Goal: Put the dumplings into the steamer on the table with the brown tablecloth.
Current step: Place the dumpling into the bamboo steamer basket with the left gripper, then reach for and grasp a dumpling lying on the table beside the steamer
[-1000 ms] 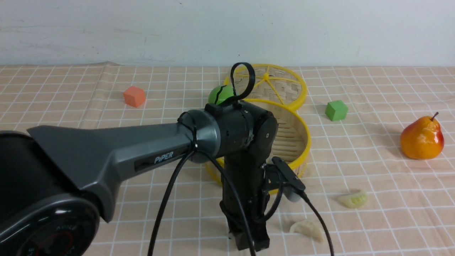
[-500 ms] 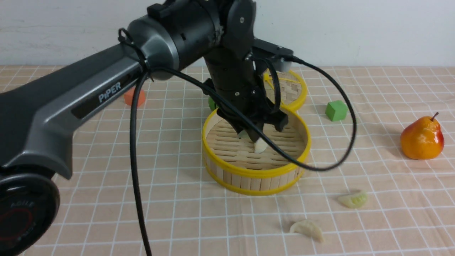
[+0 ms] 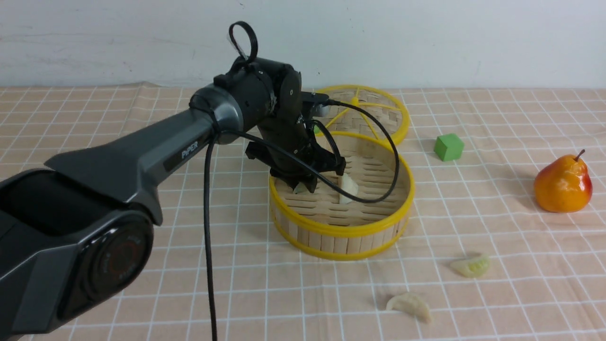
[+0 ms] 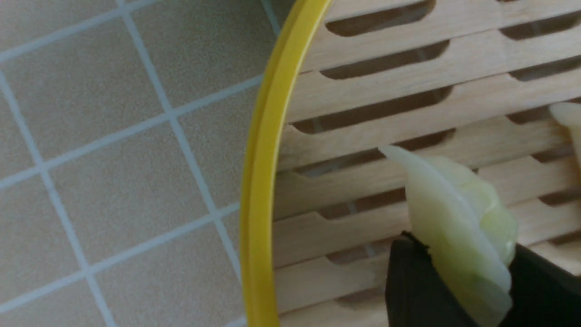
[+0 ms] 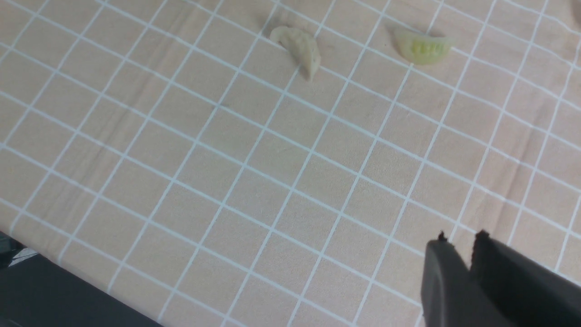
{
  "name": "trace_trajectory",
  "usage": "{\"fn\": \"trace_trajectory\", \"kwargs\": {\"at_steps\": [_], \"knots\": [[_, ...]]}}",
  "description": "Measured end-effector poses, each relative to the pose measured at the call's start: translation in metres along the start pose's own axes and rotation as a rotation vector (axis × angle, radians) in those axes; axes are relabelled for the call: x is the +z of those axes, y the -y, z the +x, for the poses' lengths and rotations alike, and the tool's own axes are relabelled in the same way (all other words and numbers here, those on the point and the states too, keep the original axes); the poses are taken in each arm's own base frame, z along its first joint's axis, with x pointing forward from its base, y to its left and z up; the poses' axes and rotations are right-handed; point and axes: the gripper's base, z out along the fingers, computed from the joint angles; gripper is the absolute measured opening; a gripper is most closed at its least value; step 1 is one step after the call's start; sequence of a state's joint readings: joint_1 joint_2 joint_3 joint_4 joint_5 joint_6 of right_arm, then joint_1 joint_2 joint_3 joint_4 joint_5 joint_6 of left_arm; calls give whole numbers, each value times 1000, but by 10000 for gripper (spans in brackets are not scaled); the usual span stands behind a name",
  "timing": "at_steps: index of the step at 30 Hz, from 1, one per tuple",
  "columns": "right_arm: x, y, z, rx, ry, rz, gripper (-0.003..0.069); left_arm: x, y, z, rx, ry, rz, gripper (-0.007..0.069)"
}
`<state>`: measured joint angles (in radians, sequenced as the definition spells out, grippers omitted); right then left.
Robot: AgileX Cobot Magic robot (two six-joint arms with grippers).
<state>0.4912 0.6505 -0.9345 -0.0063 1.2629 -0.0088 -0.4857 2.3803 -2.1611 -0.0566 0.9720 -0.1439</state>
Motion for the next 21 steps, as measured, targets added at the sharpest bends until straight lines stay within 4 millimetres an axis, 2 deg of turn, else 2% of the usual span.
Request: {"fn": "trace_trajectory", "kwargs": {"at_steps": [3,7,9,11,12,13,17,18,19,20,21], "knots": [[5,0,-3,2,-24,1,103,3,-1,-1,0,9,0,235],[15,0,-9,0,-61,3,104,2,-1,-2,4,15,-6,358],[21,1,-15,-5,-68,7,104,-5,-1,-2,11,13,-14,424],[28,2,-21,-14,-65,21,93,-22,-1,-5,17,12,-22,460],[28,2,-21,-14,-65,21,93,-22,-1,-5,17,12,-22,463],[35,4,-27,-14,-66,34,73,-48,1,-10,23,22,-27,478],[47,7,-49,-20,-70,45,8,-123,3,-17,38,80,-51,465],[48,7,-50,-22,-70,44,4,-126,3,-17,38,81,-51,462],[53,7,-59,-34,-78,44,-13,-151,1,-16,47,104,-74,444],[54,7,-61,-36,-82,44,-15,-154,1,-16,48,108,-78,437],[60,7,-70,-42,-93,43,-20,-173,-1,-15,56,135,-108,409]]}}
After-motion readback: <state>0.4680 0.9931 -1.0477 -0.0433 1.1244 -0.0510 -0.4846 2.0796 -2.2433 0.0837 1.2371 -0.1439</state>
